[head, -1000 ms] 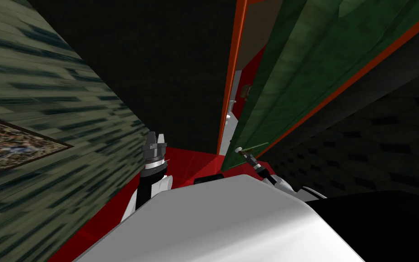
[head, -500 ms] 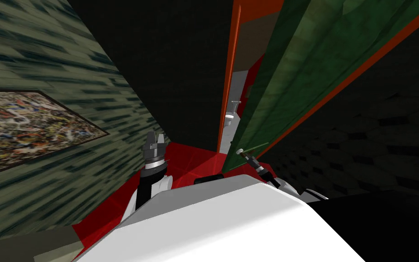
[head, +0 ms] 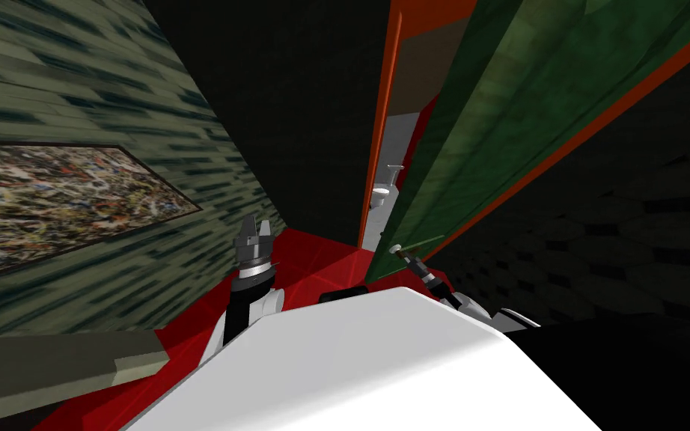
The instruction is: Pull the door open
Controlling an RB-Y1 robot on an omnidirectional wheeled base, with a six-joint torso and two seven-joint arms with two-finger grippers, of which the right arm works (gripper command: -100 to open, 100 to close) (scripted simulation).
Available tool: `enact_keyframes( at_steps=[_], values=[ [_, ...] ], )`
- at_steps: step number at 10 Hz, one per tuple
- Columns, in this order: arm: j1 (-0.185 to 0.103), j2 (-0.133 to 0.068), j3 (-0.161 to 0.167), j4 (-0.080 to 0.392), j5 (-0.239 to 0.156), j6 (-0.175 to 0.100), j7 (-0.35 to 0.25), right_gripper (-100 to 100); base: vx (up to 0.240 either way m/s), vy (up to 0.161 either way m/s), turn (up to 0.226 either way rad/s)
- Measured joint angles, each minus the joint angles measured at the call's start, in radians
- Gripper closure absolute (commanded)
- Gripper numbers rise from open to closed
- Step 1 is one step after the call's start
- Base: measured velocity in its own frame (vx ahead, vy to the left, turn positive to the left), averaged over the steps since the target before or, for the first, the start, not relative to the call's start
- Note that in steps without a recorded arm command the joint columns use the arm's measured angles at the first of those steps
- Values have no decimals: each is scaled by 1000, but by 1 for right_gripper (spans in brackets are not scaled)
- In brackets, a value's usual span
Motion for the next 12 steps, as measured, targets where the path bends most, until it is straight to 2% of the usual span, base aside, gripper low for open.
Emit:
enact_keyframes(
  at_steps=[4,7,9,12],
  values=[
    [1,0,12,15,-3,-17,-2,100,-213,-110,181],
    [-13,1,19,50,-6,-41,-6,100,-200,-77,142],
    [-12,2,22,51,-7,-44,-6,100,-112,-47,90],
    [-21,1,28,63,-11,-51,-8,100,-209,-97,183]
  ],
)
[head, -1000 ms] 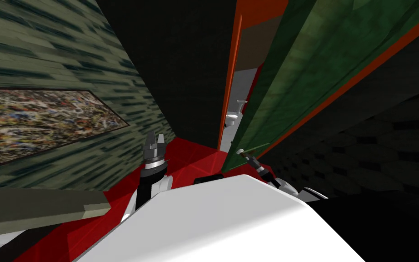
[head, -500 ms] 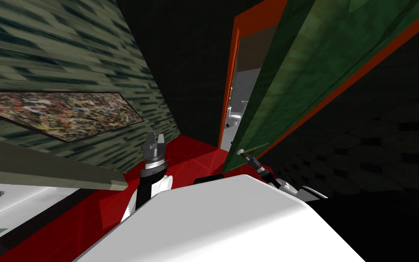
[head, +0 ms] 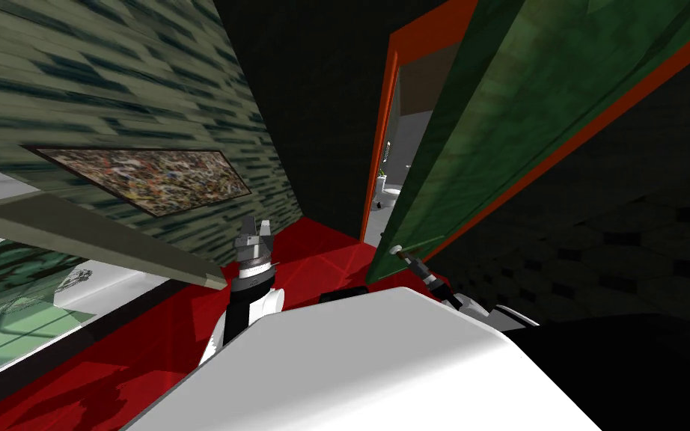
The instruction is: Pull the door open
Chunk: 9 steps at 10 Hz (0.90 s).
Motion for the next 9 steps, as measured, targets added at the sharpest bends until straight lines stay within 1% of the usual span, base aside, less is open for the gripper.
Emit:
enact_keyframes(
  at_steps=[2,4,6,7,8,9],
  values=[
    [-8,2,6,17,-1,-12,-1,100,-217,-93,167],
    [-7,-1,11,18,-5,-13,-1,100,-213,-97,179],
    [-19,1,18,45,-6,-29,-4,100,-184,-80,121],
    [-19,1,20,46,-7,-32,-5,100,-155,-83,85],
    [-12,-1,21,33,-8,-28,-3,100,-64,-35,26],
    [-10,1,23,32,-8,-26,-3,100,-105,-60,129]
  ],
)
